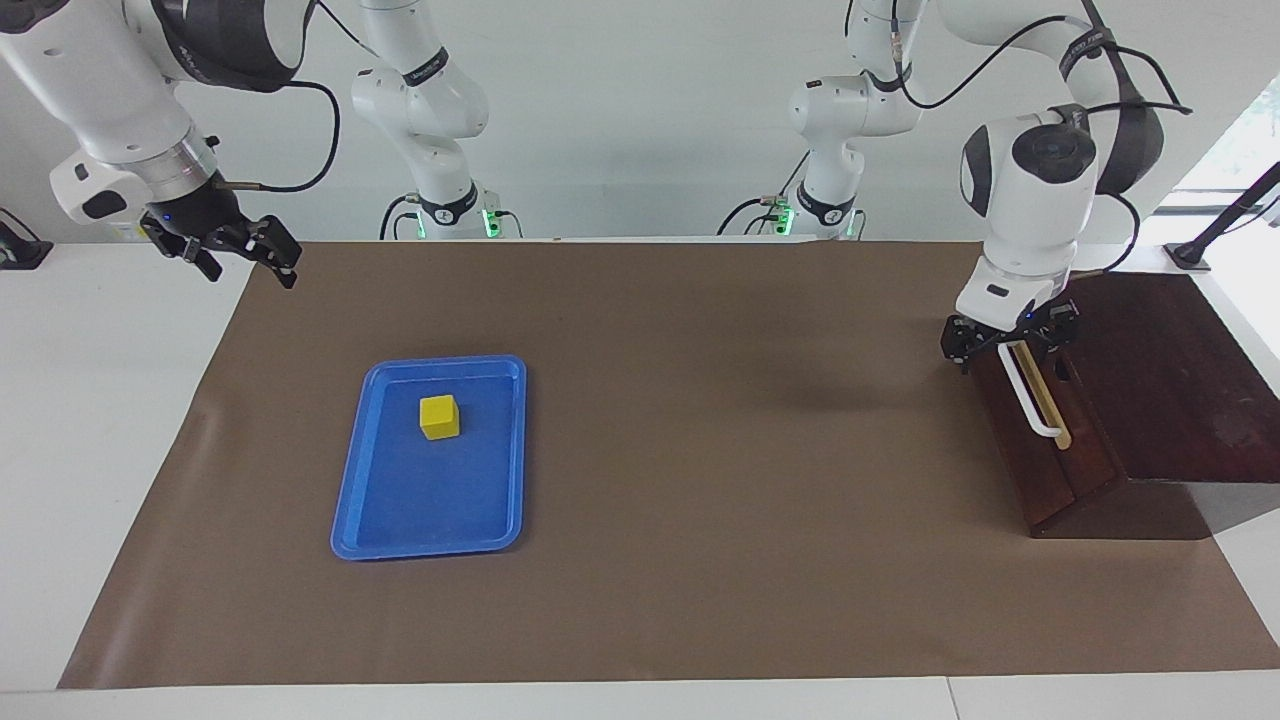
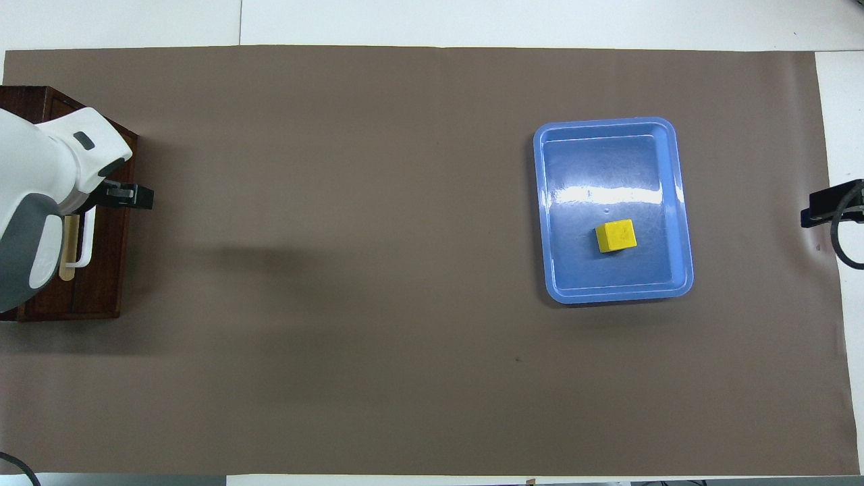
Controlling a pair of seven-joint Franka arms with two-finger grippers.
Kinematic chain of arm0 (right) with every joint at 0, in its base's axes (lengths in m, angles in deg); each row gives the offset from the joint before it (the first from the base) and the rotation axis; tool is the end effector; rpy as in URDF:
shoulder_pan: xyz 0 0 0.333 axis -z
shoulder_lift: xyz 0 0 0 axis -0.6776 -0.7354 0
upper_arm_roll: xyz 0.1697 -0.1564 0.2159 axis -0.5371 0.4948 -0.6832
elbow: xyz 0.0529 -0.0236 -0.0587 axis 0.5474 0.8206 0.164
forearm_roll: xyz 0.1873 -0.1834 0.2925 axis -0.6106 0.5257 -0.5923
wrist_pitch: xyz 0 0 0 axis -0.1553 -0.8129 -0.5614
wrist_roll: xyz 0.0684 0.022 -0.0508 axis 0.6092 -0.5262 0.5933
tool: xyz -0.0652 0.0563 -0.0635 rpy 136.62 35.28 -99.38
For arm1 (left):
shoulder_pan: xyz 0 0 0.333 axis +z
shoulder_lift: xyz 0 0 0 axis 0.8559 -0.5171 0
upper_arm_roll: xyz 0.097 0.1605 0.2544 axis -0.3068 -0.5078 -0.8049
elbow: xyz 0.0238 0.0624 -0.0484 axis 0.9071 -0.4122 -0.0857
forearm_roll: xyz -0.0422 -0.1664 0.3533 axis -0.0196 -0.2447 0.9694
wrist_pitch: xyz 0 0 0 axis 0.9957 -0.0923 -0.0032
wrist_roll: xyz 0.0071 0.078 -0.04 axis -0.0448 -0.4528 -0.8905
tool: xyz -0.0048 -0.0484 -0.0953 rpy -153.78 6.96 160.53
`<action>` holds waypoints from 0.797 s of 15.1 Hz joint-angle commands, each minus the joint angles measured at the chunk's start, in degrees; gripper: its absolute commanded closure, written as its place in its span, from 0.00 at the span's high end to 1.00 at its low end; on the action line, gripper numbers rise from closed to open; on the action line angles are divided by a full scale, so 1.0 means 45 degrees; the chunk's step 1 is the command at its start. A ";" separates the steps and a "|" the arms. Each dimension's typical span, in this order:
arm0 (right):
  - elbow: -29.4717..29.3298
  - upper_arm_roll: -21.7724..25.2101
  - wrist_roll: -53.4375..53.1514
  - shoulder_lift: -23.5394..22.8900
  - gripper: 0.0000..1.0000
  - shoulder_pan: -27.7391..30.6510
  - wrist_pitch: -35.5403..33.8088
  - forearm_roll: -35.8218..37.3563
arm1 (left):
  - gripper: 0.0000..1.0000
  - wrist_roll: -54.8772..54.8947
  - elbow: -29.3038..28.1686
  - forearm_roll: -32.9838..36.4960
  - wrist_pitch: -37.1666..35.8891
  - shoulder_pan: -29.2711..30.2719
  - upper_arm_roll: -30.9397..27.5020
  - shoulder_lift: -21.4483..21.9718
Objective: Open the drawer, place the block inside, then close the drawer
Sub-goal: 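Open the drawer with the left gripper while the right gripper reaches the tray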
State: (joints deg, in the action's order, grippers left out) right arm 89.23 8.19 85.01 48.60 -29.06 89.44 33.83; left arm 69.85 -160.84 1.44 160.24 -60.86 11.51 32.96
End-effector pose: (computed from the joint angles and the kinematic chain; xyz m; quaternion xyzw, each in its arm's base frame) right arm 0.5342 -0.0849 0.5893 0.9934 -0.1055 -0.0436 0.0115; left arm 0.5807 -0.0341 0.4600 -0.9820 0.0905 -0.0490 0.1584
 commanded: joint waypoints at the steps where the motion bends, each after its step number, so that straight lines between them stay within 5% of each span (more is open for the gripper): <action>1: 0.1091 -0.0147 -0.2062 0.0776 1.00 0.0298 0.0043 -0.0409 | 1.00 0.0059 -0.0931 0.0480 0.1239 0.0229 -0.0067 -0.0018; 6: 0.0934 -0.0166 -0.5966 0.0717 1.00 0.0611 -0.0093 -0.1211 | 1.00 0.0176 -0.0991 0.1240 0.1904 0.0620 -0.0067 -0.0331; 12: 0.2224 -0.0264 -0.9600 0.0661 1.00 0.0123 0.0393 -0.3318 | 1.00 0.0293 -0.1613 0.1242 0.2859 0.1069 -0.0067 -0.0507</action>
State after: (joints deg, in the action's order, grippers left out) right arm 96.79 7.11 46.97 51.00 -28.41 89.60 22.32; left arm 70.83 -165.31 5.85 169.59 -57.34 11.05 30.43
